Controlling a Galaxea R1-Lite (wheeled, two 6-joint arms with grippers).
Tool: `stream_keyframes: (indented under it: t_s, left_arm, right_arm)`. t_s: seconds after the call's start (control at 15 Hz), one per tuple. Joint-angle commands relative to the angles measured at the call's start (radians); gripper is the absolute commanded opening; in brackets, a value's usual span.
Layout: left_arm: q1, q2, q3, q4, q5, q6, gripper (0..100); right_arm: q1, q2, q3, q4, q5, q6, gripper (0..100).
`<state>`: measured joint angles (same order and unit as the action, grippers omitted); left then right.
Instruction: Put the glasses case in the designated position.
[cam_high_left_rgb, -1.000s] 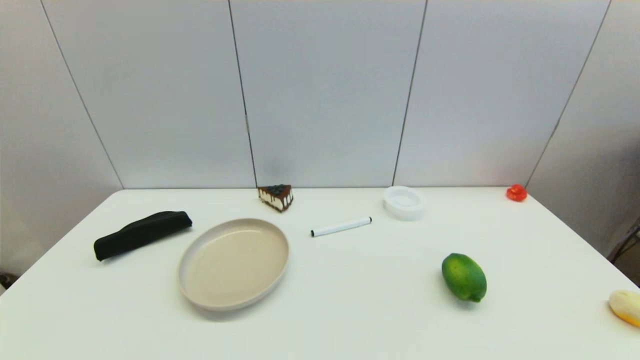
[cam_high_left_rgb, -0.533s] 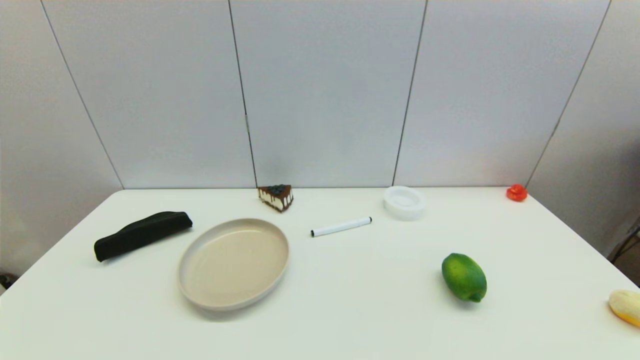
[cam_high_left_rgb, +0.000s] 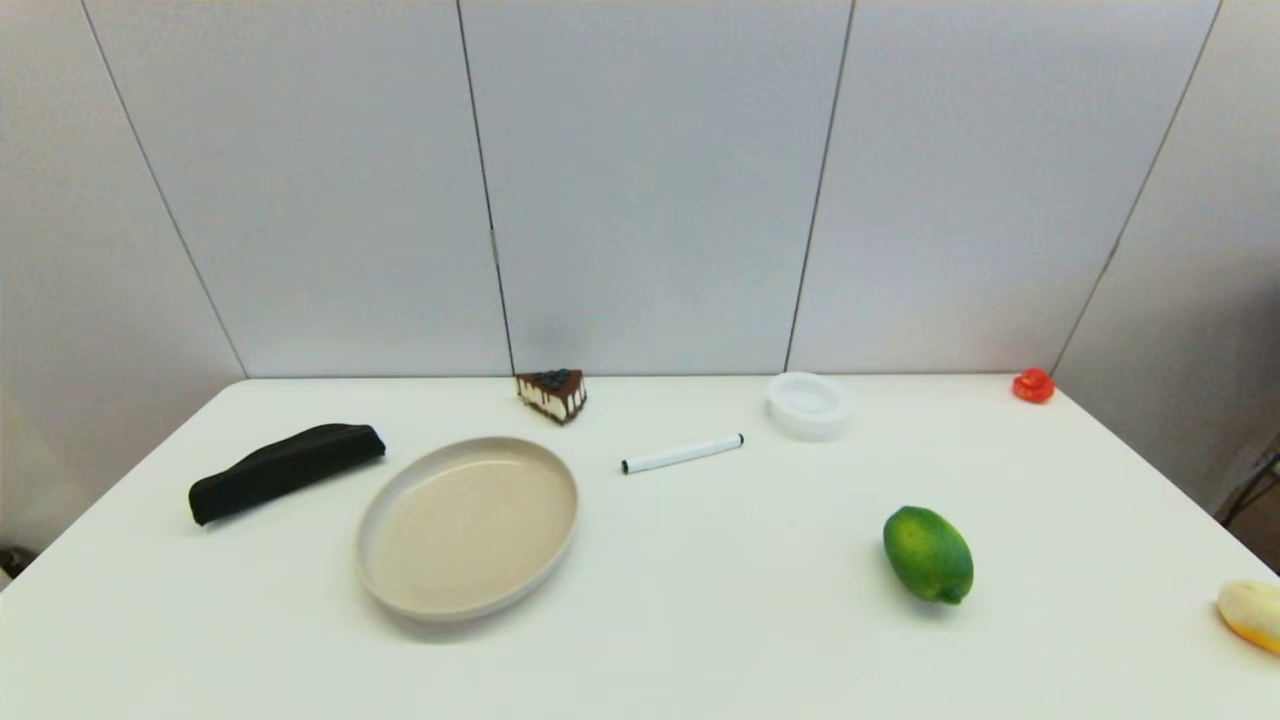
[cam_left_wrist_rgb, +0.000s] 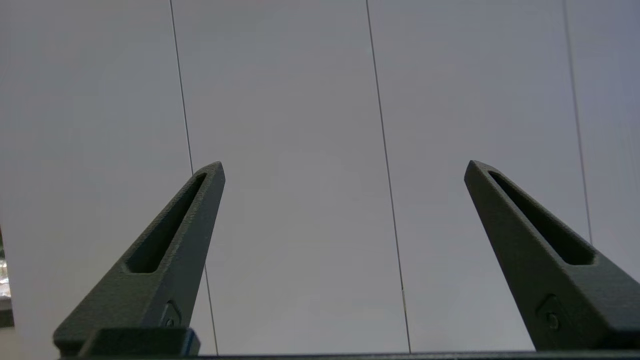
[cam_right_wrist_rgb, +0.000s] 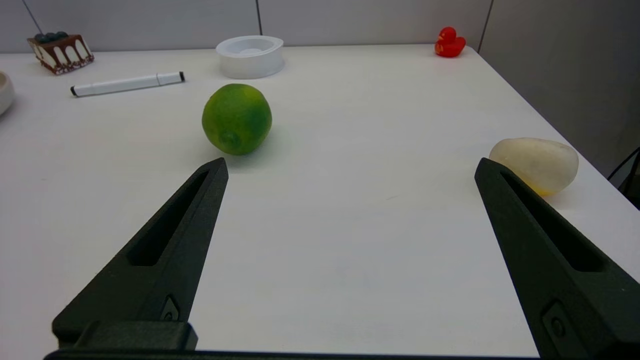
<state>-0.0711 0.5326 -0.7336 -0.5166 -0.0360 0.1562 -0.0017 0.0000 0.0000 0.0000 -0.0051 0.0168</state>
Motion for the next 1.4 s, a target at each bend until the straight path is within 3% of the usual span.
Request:
stream_keyframes:
  t_s: [0.07, 0.27, 0.47, 0.67, 0.93, 1.4]
  left_arm:
    - [0.001, -0.14, 0.129, -0.083, -0.071, -0.033, 100]
    - [-0.001, -0.25, 0.275, -0.158, -0.073, -0.043, 100]
    - [-0.001, -0.249, 0.372, -0.369, -0.076, -0.058, 100]
    - [-0.001, -0.25, 0.545, -0.494, -0.062, -0.093, 100]
    - [-0.001, -0.249, 0.737, -0.573, -0.053, -0.101, 100]
    - [-0.01, -0.252, 0.734, -0.513, -0.027, -0.095, 100]
  right_arm:
    - [0.0, 0.002, 0.0, 0.0, 0.001, 0.0, 100]
    - [0.0, 0.0, 0.0, 0.0, 0.001, 0.0, 100]
    - [0.0, 0.0, 0.0, 0.0, 0.001, 0.0, 100]
    - [0.0, 0.002, 0.0, 0.0, 0.001, 0.0, 100]
    - [0.0, 0.0, 0.0, 0.0, 0.001, 0.0, 100]
    - [0.0, 0.0, 0.0, 0.0, 0.001, 0.0, 100]
